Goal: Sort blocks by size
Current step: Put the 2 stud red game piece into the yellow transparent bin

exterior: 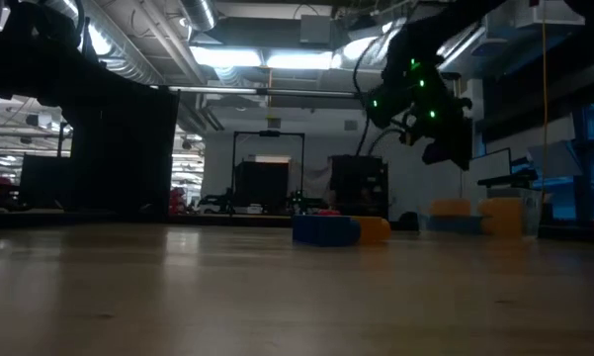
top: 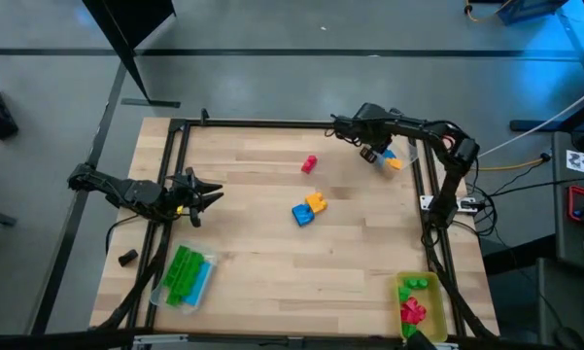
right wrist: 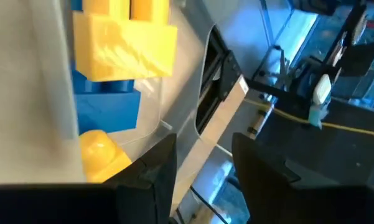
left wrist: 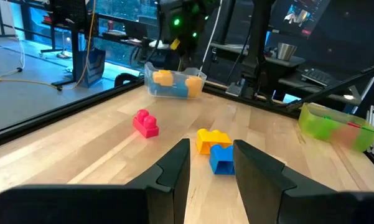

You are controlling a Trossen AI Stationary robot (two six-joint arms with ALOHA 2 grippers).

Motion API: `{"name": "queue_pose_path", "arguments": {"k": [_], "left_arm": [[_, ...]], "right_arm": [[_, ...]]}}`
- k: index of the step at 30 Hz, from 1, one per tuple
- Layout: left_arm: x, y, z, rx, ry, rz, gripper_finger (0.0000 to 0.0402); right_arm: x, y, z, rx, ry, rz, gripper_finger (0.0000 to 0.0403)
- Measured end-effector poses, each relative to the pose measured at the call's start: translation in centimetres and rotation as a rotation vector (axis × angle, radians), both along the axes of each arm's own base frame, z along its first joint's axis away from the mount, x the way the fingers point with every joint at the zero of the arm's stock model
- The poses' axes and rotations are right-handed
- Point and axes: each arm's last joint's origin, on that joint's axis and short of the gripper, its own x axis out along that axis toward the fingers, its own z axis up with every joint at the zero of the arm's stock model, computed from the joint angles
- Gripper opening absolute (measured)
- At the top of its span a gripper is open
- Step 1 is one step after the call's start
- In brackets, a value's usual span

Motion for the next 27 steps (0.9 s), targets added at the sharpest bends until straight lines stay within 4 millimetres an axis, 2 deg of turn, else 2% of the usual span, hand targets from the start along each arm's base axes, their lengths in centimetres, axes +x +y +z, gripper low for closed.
{"name": "queue_pose_path", "arguments": {"k": [7,15,21,27], "left_arm": [[0.0,0.0,0.0,0.000,0.000,0.000,0.0107],[0.0,0.0,0.0,0.000,0.000,0.000,0.0107],[0.0,0.0,0.0,0.000,0.000,0.001,0.0107],[0.0,0.0,0.0,0.000,0.000,0.000,0.0107]], "right_arm": [[2.7,3.1,3.0,0.047,-0.192,0.071,0.0154],[7.6,8.8,3.0,0.239,-0.524,0.247,0.0154],[10.7,12.4,2.9,0.221,-0.619,0.632,0.0154],[12.8,13.2,2.5,0.161,-0.662,1.009,0.0154]]}}
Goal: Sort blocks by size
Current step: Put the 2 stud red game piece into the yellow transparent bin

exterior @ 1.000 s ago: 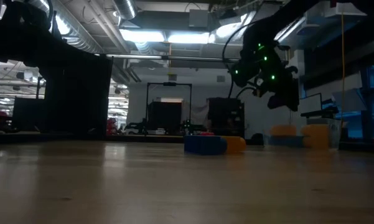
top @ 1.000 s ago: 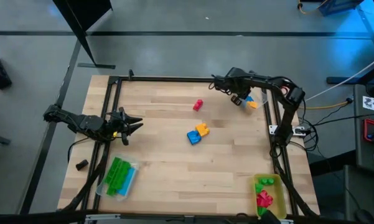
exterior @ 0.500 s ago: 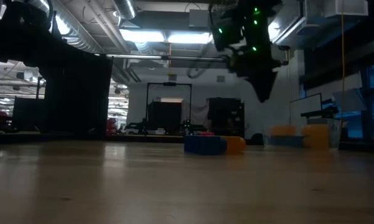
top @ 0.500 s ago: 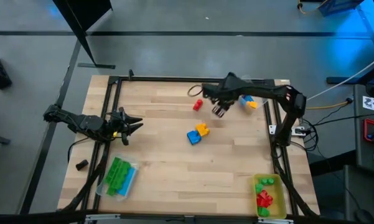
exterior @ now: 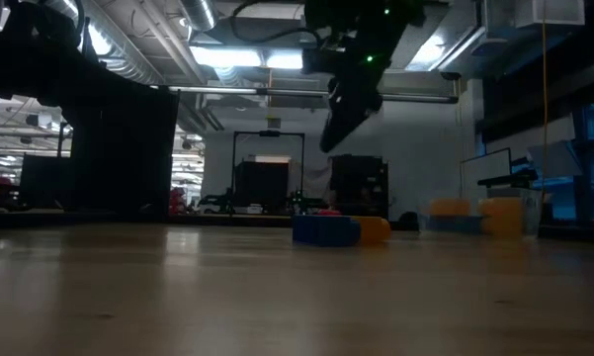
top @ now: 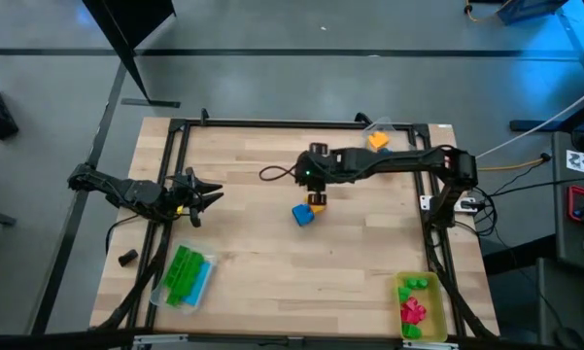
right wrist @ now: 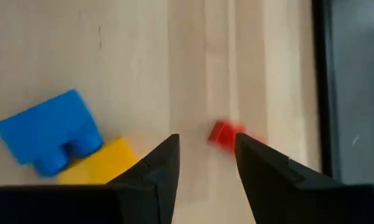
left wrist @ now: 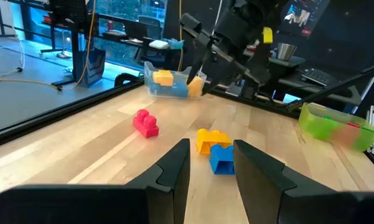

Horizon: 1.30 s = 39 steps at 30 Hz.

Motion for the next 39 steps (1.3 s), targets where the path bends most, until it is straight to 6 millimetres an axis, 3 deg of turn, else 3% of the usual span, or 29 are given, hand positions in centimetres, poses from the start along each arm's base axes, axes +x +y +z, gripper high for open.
{"name": "queue_pose_path", "arguments": {"k": [4,8,16,23,29,39], "left_arm": [[0.0,0.0,0.0,0.000,0.001,0.000,0.0107],[0.0,0.0,0.0,0.000,0.000,0.000,0.0107],[0.0,0.0,0.0,0.000,0.000,0.000,0.0107],[0.0,0.0,0.0,0.000,0.000,0.000,0.0107],[0.0,0.0,0.0,0.000,0.000,0.000,0.0107],[0.0,0.0,0.0,0.000,0.000,0.000,0.0107]], "right_arm": [[0.6,-1.0,-0.6,-0.082,-0.063,0.096,0.0154],[0.7,-3.1,-1.7,-0.085,-0.086,0.061,0.0154],[1.4,-7.3,-4.8,0.096,-0.241,-0.397,0.0154],[1.3,-9.6,-7.1,0.074,-0.271,-0.635,0.0154],[1.0,-10.9,-8.2,0.142,-0.312,-0.808,0.0154],[1.0,-10.8,-8.5,0.216,-0.389,-0.973,0.0154]]}}
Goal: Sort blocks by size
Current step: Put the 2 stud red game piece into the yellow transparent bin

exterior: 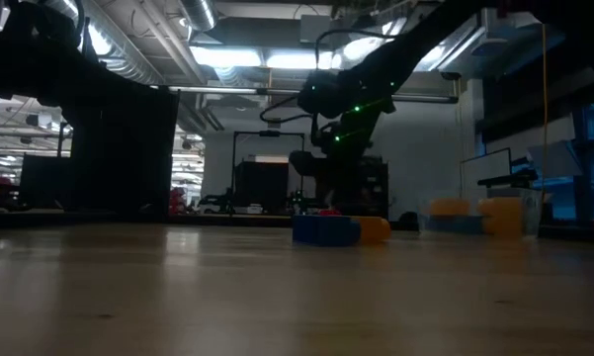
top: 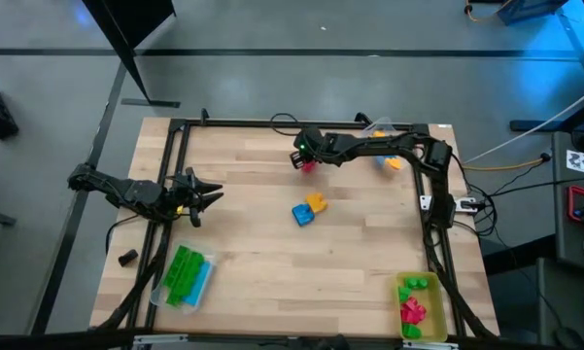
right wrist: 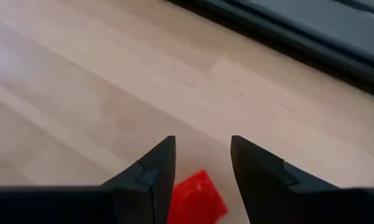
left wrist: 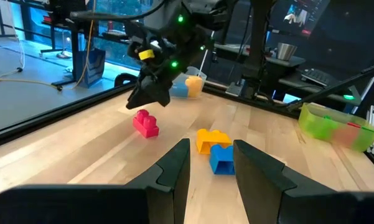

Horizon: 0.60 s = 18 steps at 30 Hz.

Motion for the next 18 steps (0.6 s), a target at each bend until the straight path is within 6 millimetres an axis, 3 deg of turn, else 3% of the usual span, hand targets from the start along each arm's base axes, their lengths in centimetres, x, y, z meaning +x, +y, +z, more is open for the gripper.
{"name": "queue_pose_path", "arguments": {"k": [6,18], "left_arm": [[0.0,0.0,0.0,0.000,0.000,0.000,0.0107],[0.0,0.0,0.0,0.000,0.000,0.000,0.0107]], "right_arm": [[-0.2,0.0,-1.7,0.022,0.061,-0.064,0.0154],[-0.2,0.7,-2.1,0.129,0.052,-0.029,0.0154]]}}
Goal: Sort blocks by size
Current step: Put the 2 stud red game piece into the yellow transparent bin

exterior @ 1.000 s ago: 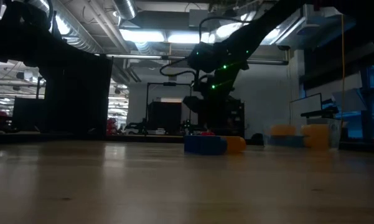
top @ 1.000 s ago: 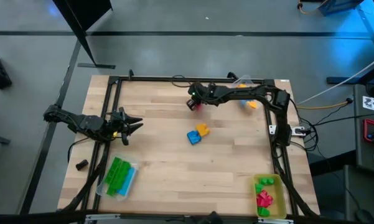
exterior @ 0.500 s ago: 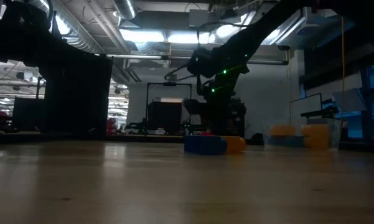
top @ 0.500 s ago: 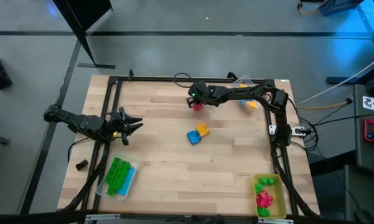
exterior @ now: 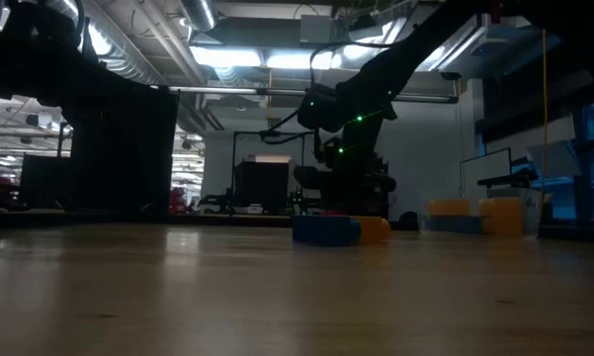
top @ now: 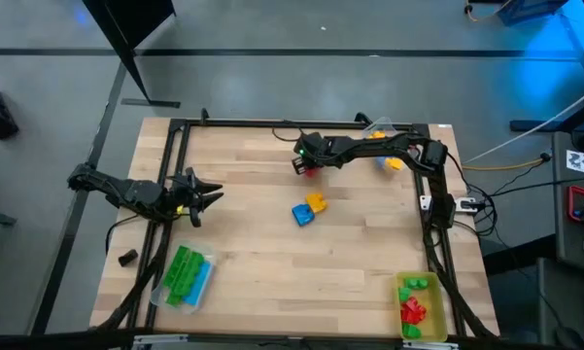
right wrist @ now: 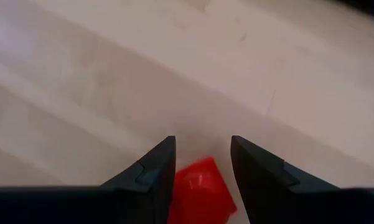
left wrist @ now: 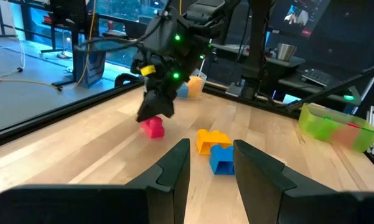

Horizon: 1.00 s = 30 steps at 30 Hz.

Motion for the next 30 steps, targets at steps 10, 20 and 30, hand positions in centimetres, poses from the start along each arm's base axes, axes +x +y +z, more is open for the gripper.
{"name": "queue_pose_path", "arguments": {"k": [10,20,30], "left_arm": [[0.0,0.0,0.0,0.000,0.000,0.000,0.0107],[0.0,0.0,0.0,0.000,0.000,0.000,0.0107],[0.0,0.0,0.0,0.000,0.000,0.000,0.0107]], "right_arm": [[-0.5,3.3,-0.6,0.072,0.163,0.088,0.0154],[-0.4,4.1,0.8,0.054,0.234,0.102,0.0154],[0.1,4.4,4.9,0.034,0.382,0.243,0.0154]]}}
